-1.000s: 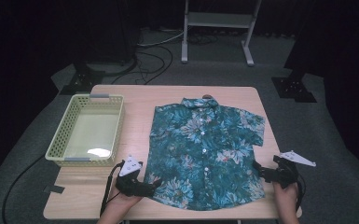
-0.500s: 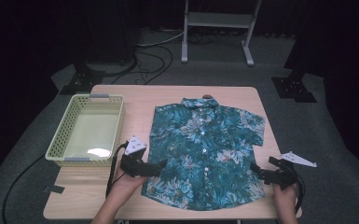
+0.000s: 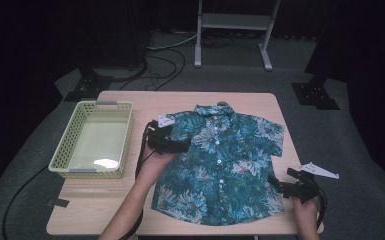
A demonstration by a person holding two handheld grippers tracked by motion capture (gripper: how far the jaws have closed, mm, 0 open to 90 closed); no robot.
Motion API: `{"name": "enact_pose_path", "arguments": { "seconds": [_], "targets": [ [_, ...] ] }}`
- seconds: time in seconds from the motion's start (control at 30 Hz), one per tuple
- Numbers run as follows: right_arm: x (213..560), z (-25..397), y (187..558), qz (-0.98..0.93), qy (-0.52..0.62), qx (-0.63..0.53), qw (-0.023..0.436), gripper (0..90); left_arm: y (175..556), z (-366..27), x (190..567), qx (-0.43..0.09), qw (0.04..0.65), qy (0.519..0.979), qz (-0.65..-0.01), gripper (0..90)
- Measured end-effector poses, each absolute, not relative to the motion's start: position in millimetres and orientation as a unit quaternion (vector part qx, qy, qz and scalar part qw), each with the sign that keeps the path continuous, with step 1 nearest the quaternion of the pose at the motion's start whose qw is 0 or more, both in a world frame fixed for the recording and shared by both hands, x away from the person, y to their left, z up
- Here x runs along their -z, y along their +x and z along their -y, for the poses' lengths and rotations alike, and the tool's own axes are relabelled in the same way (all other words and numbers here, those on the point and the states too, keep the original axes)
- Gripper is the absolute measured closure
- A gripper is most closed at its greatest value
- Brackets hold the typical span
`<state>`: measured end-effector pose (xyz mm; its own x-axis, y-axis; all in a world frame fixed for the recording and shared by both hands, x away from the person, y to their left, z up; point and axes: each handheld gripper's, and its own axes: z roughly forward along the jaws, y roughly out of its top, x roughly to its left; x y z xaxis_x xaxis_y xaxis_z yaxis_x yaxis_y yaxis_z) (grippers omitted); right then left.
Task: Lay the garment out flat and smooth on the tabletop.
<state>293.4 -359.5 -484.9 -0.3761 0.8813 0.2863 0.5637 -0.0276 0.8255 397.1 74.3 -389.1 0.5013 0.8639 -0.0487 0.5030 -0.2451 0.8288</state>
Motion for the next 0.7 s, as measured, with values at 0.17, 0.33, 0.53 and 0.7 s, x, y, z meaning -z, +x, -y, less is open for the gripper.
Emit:
{"name": "enact_pose_path", "arguments": {
  "seconds": [0.17,0.33,0.53,0.7],
  "targets": [
    [485.2,360.1,294.0,-0.679,0.530,-0.481,0.162,0.0,431.8,-62.8,393.8,-0.214,0.406,0.758,-0.463,5.1],
    [485.6,359.2,296.2,-0.684,0.532,-0.475,0.153,0.0,461.8,-55.7,409.0,-0.211,0.378,0.765,-0.477,8.9],
    [485.8,359.5,296.5,-0.685,0.531,-0.476,0.149,0.0,482.5,-51.0,425.2,-0.240,0.331,0.774,-0.483,23.0],
    [486.1,359.9,297.4,-0.685,0.531,-0.476,0.146,0.0,491.7,-52.0,439.1,-0.244,0.310,0.787,-0.474,34.7]
  ]
}}
